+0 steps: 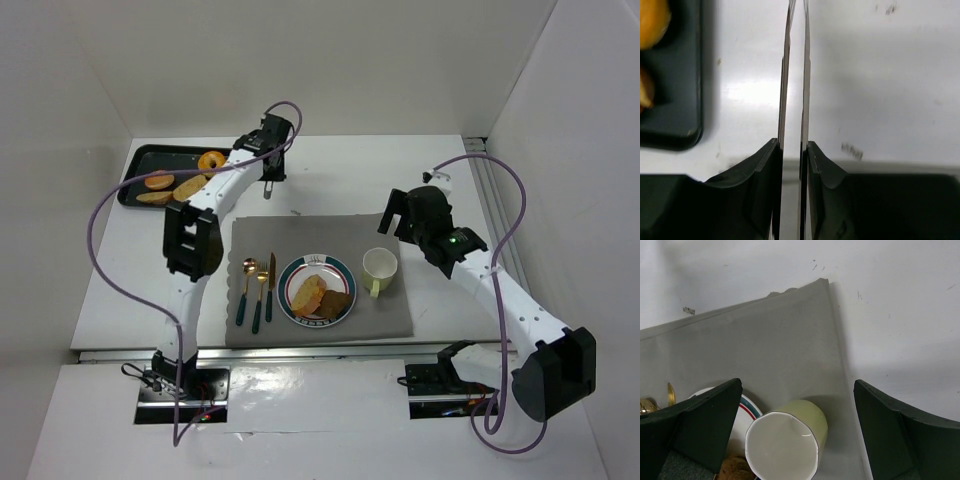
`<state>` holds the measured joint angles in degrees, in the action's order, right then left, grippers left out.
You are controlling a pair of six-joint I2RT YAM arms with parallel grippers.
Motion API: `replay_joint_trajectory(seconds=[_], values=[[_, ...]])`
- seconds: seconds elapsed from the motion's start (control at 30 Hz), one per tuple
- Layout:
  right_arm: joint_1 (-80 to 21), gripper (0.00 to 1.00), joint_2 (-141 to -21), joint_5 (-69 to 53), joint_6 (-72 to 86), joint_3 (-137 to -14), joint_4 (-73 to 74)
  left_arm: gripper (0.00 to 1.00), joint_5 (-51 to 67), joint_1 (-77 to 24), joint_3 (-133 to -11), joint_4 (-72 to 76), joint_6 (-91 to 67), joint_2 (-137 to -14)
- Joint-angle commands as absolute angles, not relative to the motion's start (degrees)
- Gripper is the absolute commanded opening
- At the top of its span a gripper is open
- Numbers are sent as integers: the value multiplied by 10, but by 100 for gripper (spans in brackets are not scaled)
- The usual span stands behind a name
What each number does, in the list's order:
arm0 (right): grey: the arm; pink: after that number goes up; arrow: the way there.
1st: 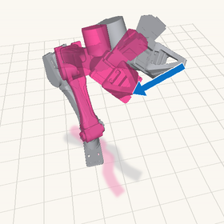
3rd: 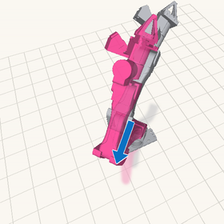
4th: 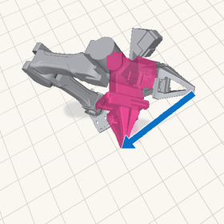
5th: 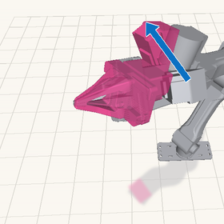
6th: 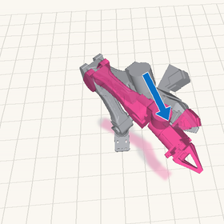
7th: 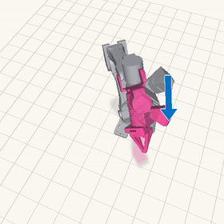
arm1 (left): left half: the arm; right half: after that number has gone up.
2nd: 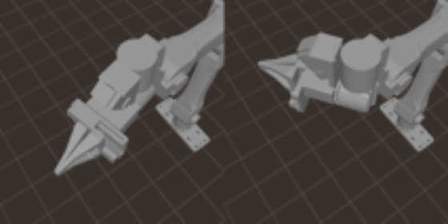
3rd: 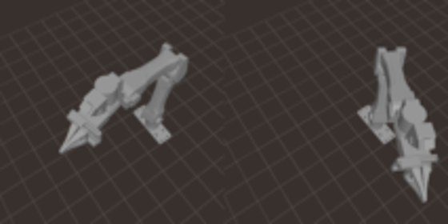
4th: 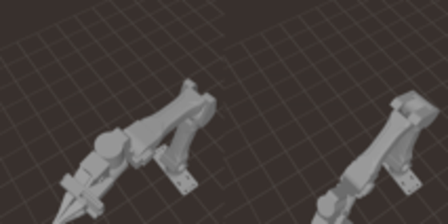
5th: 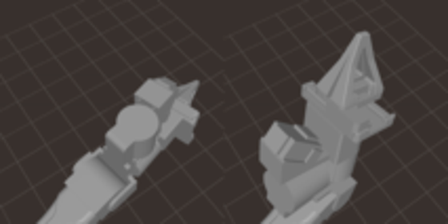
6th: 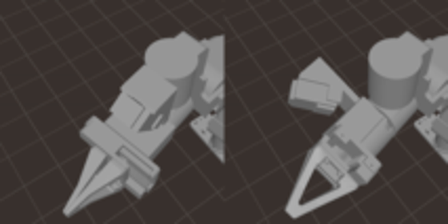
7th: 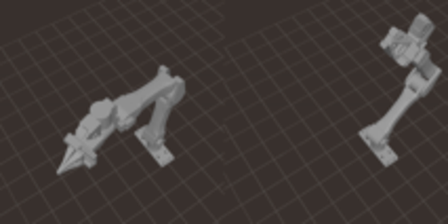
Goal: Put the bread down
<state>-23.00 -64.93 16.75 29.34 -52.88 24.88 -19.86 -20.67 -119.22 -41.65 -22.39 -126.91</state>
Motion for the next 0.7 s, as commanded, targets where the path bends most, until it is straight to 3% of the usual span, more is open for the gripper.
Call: replay_joint_trajectory(seconds=[0.0,0.13,0.17,0.27,0.47,0.67], values=[[-234,100,-649,171,308,-527,243,40,-194,-191,-1302,-413,-213,-1331],[-229,100,-649,177,308,-522,248,65,-140,-177,-1354,-441,-190,-1383],[-229,100,-649,183,308,-522,248,77,-140,-171,-1334,-441,-190,-1369],[-229,100,-654,188,308,-528,248,90,-124,-171,-1290,-413,-183,-1312],[-229,100,-671,213,313,-555,264,91,-92,-171,-1266,-425,-178,-1203],[-229,100,-688,235,313,-568,272,94,-68,-184,-1129,-420,-198,-1023]])
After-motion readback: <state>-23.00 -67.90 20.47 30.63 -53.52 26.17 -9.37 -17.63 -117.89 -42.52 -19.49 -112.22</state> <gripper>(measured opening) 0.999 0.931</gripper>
